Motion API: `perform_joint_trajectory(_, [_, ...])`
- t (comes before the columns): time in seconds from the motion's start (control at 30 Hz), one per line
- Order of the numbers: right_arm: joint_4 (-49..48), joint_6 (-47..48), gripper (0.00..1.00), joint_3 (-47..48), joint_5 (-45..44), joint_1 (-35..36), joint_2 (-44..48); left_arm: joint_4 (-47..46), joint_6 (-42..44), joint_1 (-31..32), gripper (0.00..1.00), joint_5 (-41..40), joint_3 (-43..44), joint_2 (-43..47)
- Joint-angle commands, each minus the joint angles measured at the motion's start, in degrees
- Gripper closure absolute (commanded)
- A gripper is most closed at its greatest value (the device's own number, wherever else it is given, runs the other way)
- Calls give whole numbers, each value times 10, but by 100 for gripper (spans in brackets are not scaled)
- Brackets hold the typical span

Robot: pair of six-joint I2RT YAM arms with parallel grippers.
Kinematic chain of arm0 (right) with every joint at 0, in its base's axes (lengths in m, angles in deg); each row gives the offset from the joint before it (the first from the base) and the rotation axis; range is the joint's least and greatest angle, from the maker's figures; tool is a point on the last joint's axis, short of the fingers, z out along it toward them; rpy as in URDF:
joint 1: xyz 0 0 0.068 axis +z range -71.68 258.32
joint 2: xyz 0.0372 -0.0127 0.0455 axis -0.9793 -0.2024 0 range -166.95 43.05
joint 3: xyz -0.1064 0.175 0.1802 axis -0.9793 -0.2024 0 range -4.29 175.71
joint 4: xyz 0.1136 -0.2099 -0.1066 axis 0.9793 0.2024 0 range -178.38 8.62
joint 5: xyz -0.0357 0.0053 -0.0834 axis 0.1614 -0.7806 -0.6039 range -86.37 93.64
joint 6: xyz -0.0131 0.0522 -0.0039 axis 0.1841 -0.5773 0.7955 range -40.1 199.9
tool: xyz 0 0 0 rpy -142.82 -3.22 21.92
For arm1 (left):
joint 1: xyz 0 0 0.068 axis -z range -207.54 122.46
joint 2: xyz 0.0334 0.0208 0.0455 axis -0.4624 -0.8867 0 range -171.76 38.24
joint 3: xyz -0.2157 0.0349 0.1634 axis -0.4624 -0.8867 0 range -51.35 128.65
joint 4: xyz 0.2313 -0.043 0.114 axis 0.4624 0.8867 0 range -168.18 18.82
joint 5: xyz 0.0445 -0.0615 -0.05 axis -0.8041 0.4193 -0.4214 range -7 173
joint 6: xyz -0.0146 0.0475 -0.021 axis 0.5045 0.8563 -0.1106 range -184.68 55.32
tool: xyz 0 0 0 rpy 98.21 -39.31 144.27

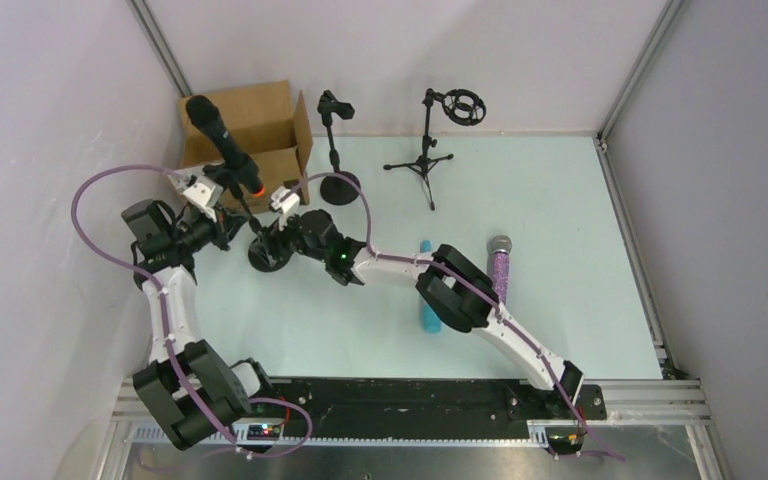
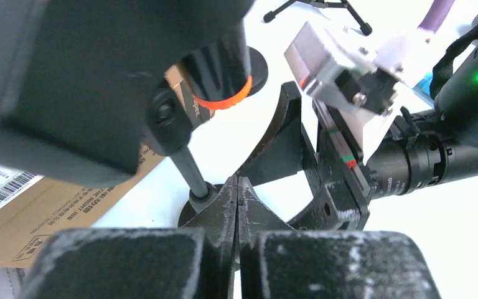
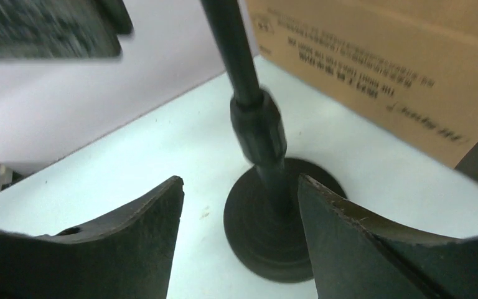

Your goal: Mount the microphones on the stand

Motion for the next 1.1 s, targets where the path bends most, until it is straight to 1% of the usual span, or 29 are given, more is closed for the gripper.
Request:
perform_joint_trajectory(0.0, [8,-23,25,-17,6,1,57,-7,5,-8,98,10,12,19])
perform_joint_trajectory(0.1, [20,-22,14,-29,13,1,79,-7,-5,-10,96,8,14,24])
perform_joint_trajectory(0.17, [-1,-22,12,-64,12,2,100,-7,-7,-13,94,9,12,31])
perform_joint_trajectory(0.23, [-14,-23,11,-106,8,1,119,-7,-4,-14,93,10,5,38])
perform_joint_trajectory(0.4, [-12,-28,10,-163,2,-1,165,-7,-13,-14,92,7,-4,47])
perform_joint_trajectory(0.47, [-14,-30,9,-198,-3,-6,194,-6,-17,-15,89,1,-8,56])
perform_joint_trajectory(0.53, [-8,-33,8,-235,-10,-19,240,-3,-26,-18,73,-11,-12,67])
perform_joint_trajectory(0.57, [-2,-34,8,-257,-13,-25,252,5,-36,-22,56,-17,-14,70])
perform_joint_trajectory(0.6, [9,-38,7,-267,-21,-38,278,15,-32,-23,42,-16,-14,76])
perform_joint_trajectory(0.63, [15,-39,7,-286,-26,-45,292,43,-23,-25,21,-13,-12,79])
perform_joint_trajectory(0.7, [35,-43,6,-304,-44,-72,326,94,5,-26,6,-13,-9,91])
perform_joint_trajectory(0.77, [51,-56,6,-308,-42,-107,350,138,34,-27,1,-14,-9,103])
perform_joint_trajectory(0.8, [56,-65,7,-307,-38,-131,360,151,52,-27,1,-14,-9,113])
perform_joint_trajectory(0.9, [68,-62,7,-272,-33,-169,362,189,63,-29,0,-28,-16,140])
perform_joint_trajectory(1.07, [108,-39,5,-135,-12,-225,298,231,41,-44,0,-32,-14,156])
